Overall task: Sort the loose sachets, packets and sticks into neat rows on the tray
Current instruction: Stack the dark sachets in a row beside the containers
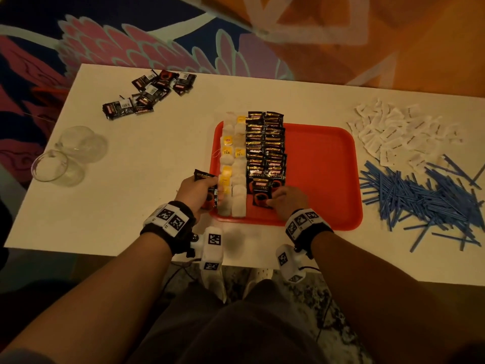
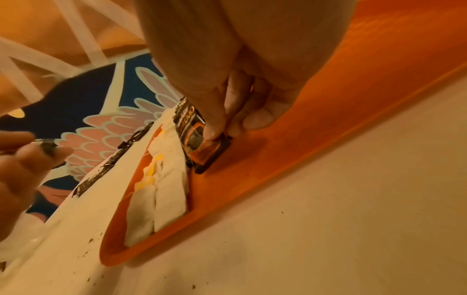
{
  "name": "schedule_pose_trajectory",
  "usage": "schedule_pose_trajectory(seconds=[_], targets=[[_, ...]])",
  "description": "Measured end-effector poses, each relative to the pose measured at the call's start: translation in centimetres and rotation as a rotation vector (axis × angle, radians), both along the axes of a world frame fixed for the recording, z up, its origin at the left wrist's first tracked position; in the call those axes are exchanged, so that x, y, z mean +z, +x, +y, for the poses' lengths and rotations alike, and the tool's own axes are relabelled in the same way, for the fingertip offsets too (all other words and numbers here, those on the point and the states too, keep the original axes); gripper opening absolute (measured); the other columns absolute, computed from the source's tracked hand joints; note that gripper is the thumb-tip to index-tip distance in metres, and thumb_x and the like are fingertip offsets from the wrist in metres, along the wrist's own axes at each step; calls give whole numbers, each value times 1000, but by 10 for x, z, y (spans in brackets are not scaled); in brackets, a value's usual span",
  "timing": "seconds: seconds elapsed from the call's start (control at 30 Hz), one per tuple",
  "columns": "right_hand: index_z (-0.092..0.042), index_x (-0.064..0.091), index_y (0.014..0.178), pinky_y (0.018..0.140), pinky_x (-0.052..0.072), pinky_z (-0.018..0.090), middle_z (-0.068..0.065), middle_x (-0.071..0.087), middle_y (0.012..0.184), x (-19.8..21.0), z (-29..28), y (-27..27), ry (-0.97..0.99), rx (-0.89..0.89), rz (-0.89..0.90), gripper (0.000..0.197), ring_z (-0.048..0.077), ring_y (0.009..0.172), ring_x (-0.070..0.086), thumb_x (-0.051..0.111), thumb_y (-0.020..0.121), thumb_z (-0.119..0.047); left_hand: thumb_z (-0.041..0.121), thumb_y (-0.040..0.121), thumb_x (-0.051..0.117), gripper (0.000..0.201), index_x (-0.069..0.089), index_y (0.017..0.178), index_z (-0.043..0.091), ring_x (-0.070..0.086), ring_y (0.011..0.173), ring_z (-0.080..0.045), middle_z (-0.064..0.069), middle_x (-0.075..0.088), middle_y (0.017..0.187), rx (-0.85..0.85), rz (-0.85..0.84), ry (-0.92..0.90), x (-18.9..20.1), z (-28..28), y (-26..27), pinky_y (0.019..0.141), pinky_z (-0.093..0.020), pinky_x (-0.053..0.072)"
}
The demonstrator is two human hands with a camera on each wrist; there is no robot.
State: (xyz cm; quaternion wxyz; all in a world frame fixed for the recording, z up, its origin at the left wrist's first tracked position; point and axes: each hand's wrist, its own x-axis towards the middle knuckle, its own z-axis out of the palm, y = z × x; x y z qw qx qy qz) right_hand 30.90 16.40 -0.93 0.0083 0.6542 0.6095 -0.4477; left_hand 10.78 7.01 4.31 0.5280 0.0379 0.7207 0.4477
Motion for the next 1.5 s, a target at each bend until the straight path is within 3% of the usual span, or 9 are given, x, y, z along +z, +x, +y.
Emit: schedule_pose_trajectory(seconds=[0.17, 0.33, 0.53, 0.7, 0.83, 1.0, 1.13, 1.33, 1.5], targets=[[-21, 68, 91, 56, 37, 16, -5, 63, 103, -11, 3, -8, -11, -50, 27, 15, 12, 91, 56, 79, 81, -24, 11, 97, 57, 9, 65, 96, 9, 63, 54, -17, -6, 68, 73, 1, 0, -18, -4, -13, -5, 49, -26, 52], [-22, 68, 84, 69, 47, 23, -6, 64, 95, -16, 7, -21, 24, -41, -15, 14, 10, 87, 58, 79, 81, -30, 13, 97, 57, 11, 66, 103, 8, 63, 57, -17, -4, 69, 71, 15, 16, -40, -7, -20, -15, 48, -26, 53], [-25, 66, 83, 50, 32, 14, -9, 63, 93, -17, 8, -23, 43, -41, -48, 16, 2, 73, 52, 80, 80, -34, 14, 97, 57, 10, 65, 99, 10, 64, 60, -18, -4, 69, 73, 6, 1, -31, -11, -19, -17, 50, -27, 53], [-26, 65, 82, 55, 36, 15, -9, 65, 100, -15, 8, -19, 49, -51, -15, 18, 8, 86, 58, 80, 79, -35, 14, 97, 52, 16, 66, 101, 5, 65, 66, -24, -11, 71, 83, 18, -61, -22, -10, -11, -11, 59, -33, 56], [-24, 65, 88, 57, 37, 16, -9, 63, 96, -1, 9, -15, 62, -13, 25, 19, 8, 89, 57, 74, 83, -40, 12, 94, 63, 17, 69, 109, 9, 72, 86, -26, -9, 76, 95, -29, 36, -7, -12, -1, -7, 78, -41, 59], [-28, 63, 79, 68, 51, 25, -9, 69, 84, 31, 4, -24, 69, 83, 310, 25, 8, 82, 66, 68, 85, -52, 17, 82, 79, 19, 73, 99, 14, 73, 93, -28, -9, 77, 96, -68, 30, 83, 3, 20, 4, 93, -49, 55], [-27, 69, 81, 79, 59, 40, 1, 75, 84, 52, -1, -30, -52, 123, 477, 13, 19, 84, 71, 79, 80, -36, 16, 79, 81, 24, 75, 102, 11, 73, 94, -30, -10, 77, 97, -97, 14, 162, 16, 37, 14, 93, -52, 55], [-16, 72, 81, 69, 56, 33, 5, 75, 76, 73, 2, -29, -6, 53, 569, 9, 18, 72, 70, 80, 79, -16, 28, 72, 82, 43, 71, 109, 8, 72, 98, -32, -14, 75, 104, -39, -73, 301, 42, 48, 21, 91, -51, 56], [-25, 70, 77, 64, 51, 24, -9, 69, 69, 81, 10, -28, 40, 87, 540, 14, 7, 67, 66, 81, 79, -16, 12, 84, 75, 31, 69, 112, 1, 72, 96, -36, -21, 73, 106, 0, -127, 294, 52, 53, 22, 89, -53, 56]])
